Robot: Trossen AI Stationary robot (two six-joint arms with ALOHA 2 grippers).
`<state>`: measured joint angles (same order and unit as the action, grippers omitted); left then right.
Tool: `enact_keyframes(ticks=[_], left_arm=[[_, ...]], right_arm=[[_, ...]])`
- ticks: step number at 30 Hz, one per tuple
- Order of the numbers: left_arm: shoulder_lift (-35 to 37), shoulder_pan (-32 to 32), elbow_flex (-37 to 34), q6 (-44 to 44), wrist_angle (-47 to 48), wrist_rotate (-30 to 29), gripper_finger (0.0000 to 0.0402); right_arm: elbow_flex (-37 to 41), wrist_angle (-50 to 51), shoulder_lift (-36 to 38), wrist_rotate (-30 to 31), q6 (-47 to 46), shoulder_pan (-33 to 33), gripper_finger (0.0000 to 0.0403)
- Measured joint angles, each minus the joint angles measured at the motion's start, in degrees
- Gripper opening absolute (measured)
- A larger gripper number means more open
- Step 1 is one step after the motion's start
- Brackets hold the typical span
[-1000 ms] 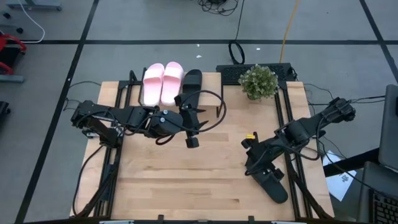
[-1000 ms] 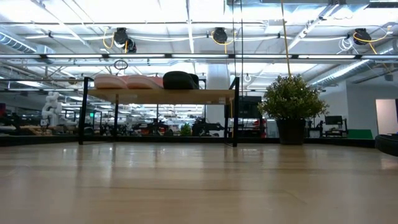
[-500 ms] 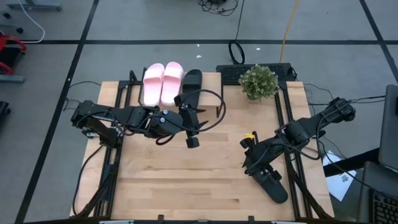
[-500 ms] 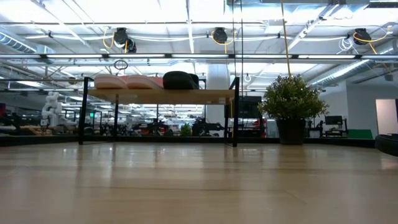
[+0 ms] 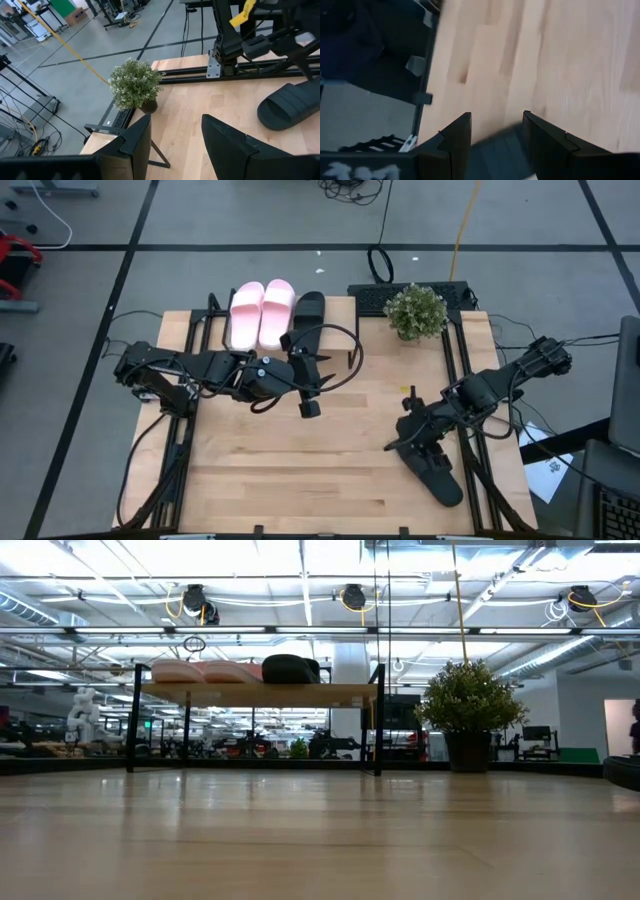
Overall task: Pick and place slides into the shelf
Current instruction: Put the black slides on the shelf
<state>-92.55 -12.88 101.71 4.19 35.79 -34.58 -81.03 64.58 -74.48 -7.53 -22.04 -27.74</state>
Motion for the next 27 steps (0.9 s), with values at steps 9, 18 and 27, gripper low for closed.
enact_keyframes(ticks=[9, 18, 27], left_arm=[[0.00, 0.00, 0.00, 0.00, 0.00, -0.01, 0.0175], [0.00, 0.00, 0.00, -0.07, 0.00, -0.06, 0.0175], [0.00, 0.00, 0.00, 0.05, -3.62, -0.12, 0.0175]], right_arm=[[1.67, 4.67, 0.01, 0.24, -7.32, -2.62, 0.0164], [9.63, 0.84, -0.02, 0.29, -19.02, -9.52, 0.0164], [16.13, -3.11, 0.00, 4.62, -29.89, -18.24, 0.0164]])
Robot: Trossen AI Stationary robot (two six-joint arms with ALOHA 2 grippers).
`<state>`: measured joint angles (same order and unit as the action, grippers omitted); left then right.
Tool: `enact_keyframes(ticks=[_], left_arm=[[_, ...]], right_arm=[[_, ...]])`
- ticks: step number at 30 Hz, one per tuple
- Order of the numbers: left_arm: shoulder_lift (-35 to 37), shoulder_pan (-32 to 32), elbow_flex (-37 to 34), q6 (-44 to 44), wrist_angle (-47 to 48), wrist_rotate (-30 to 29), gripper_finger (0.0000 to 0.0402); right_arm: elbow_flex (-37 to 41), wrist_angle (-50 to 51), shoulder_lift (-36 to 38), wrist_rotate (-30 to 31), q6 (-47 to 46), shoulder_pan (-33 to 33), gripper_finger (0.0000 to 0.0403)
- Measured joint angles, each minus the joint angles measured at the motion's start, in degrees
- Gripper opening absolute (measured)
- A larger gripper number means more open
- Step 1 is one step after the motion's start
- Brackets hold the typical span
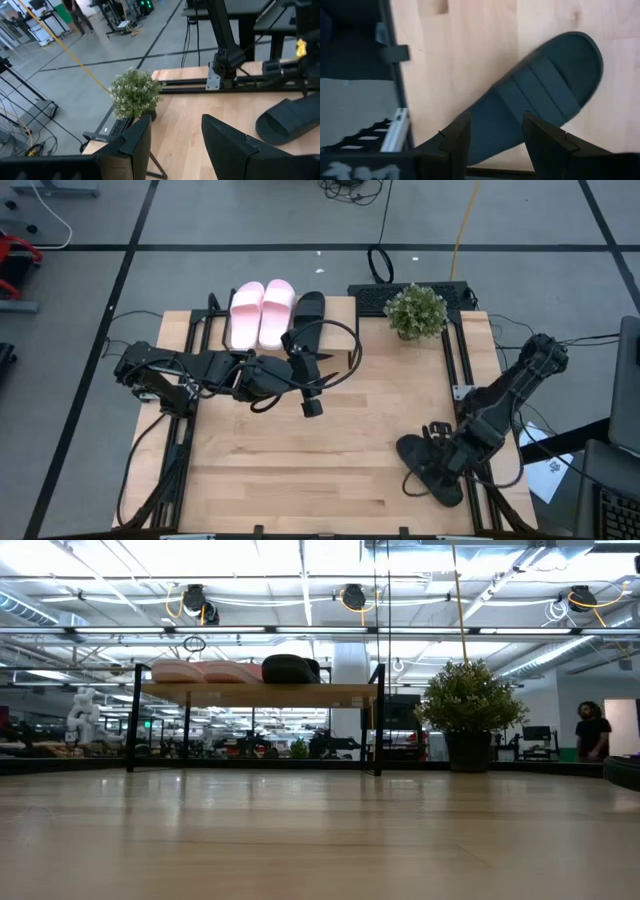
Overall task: Pick and place slides into the shelf
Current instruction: Put the black slides on the shelf
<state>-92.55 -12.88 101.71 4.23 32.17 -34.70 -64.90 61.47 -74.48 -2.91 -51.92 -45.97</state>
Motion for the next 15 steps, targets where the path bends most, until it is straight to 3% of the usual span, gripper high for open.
enact_keyframes(ticks=[4, 15], left_arm=[[0.00, 0.00, 0.00, 0.39, -1.63, 0.00, 0.0175], [0.00, 0.00, 0.00, 0.11, -2.37, 0.00, 0.0175]], right_arm=[[1.58, 0.01, -0.01, 3.11, -2.32, -3.43, 0.0164], [6.74, 0.09, -2.79, 3.27, -5.67, -7.89, 0.0164]])
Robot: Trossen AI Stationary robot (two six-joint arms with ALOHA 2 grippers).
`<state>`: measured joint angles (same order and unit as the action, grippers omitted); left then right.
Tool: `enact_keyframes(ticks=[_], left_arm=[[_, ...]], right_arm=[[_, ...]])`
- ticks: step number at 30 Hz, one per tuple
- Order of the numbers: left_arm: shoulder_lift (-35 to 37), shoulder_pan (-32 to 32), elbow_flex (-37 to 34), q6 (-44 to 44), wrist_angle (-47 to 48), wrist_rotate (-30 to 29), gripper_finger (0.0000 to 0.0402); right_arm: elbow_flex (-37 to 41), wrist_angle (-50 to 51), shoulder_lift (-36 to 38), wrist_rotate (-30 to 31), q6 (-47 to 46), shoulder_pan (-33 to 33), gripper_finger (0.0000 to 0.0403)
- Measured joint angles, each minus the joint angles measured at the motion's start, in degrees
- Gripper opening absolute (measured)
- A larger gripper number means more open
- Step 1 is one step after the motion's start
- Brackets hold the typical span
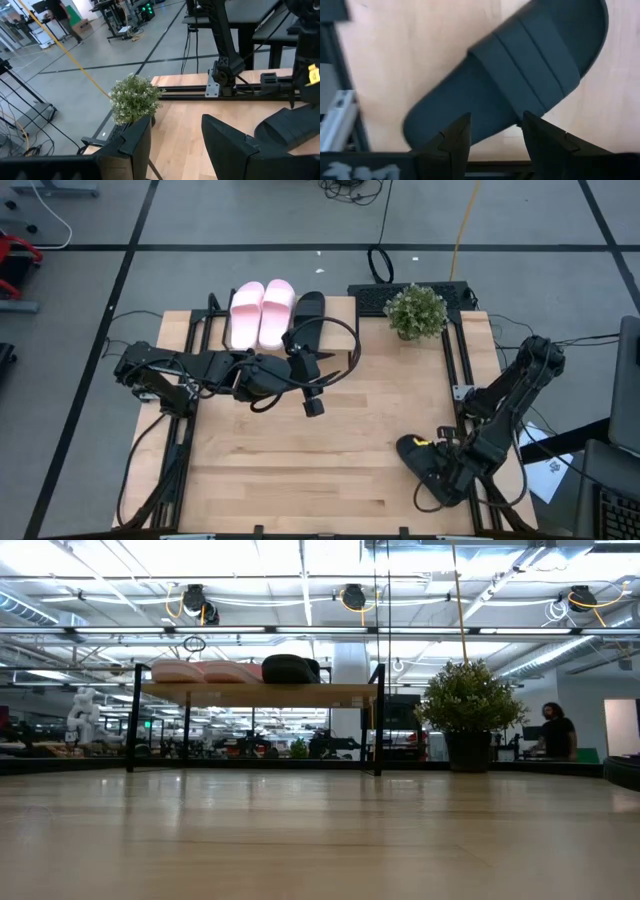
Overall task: Pick and place slides into the shelf
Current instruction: Put the black slides on the shelf
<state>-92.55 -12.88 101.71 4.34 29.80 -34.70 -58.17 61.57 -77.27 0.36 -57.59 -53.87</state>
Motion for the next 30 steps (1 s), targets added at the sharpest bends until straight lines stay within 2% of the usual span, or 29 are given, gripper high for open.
enact_keyframes(ticks=[18, 30], left_arm=[[0.00, 0.00, 0.00, -0.58, -0.22, 0.00, 0.0175], [0.00, -0.01, 0.00, -1.51, -0.20, 0.02, 0.0175]], right_arm=[[0.19, 1.58, -8.88, 4.28, 4.84, -0.28, 0.0164], [0.24, 3.66, -9.77, 10.46, 4.52, -0.32, 0.0164]])
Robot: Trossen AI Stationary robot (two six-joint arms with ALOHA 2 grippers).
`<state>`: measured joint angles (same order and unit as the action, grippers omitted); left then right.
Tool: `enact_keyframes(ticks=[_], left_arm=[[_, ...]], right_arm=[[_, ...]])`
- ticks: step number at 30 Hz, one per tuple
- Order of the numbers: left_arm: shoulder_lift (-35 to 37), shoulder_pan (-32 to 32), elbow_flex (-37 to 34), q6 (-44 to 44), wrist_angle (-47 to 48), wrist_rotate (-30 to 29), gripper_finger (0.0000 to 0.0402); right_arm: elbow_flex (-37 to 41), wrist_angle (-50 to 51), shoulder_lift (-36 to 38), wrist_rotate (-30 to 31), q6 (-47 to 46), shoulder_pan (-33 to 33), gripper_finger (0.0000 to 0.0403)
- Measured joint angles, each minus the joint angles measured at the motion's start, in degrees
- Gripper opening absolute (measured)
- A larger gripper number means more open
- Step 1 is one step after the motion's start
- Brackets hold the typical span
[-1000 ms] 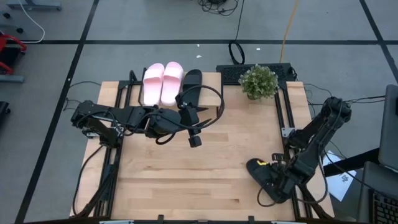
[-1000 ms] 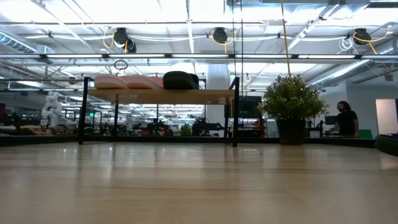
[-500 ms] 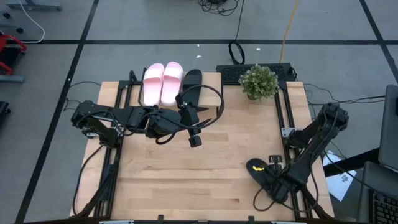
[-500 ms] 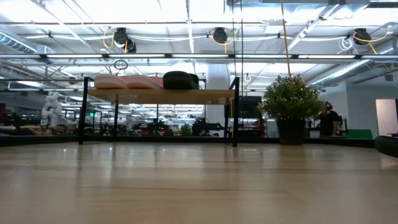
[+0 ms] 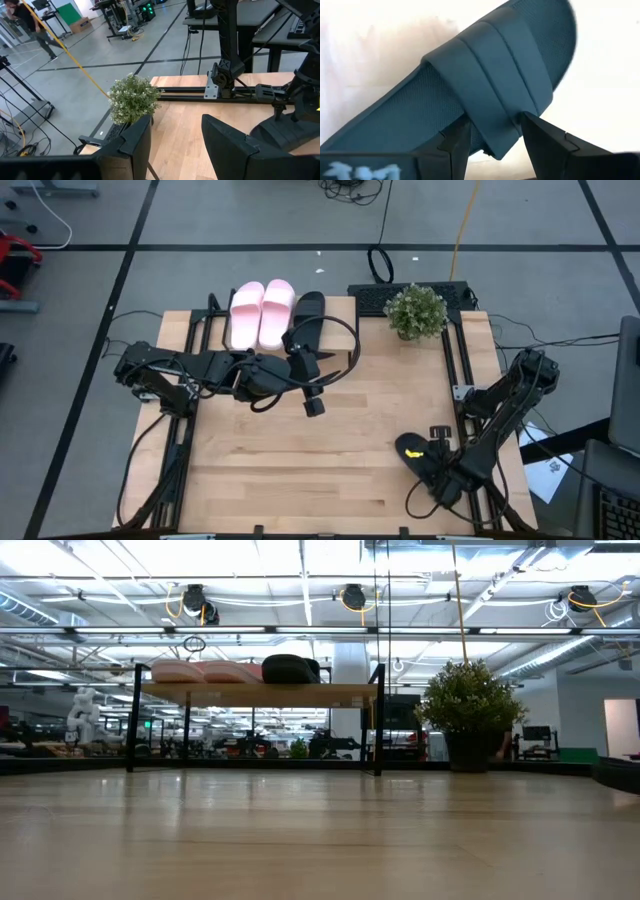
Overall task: Pick and place slides into the shelf
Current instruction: Put the black slides on the shelf
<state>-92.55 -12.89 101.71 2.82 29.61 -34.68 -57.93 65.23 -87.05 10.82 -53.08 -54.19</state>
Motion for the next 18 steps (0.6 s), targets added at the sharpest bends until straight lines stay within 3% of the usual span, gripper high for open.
enact_keyframes(ticks=[10, 18], left_arm=[[0.00, -0.01, 0.00, -0.13, 0.15, 0.02, 0.0175], [0.00, 0.01, 0.00, -0.13, 0.20, 0.04, 0.0175]], right_arm=[[0.15, 1.86, -0.02, 8.62, -0.04, -0.07, 0.0163], [5.01, -1.16, 0.00, 10.26, -0.23, -0.07, 0.0139]])
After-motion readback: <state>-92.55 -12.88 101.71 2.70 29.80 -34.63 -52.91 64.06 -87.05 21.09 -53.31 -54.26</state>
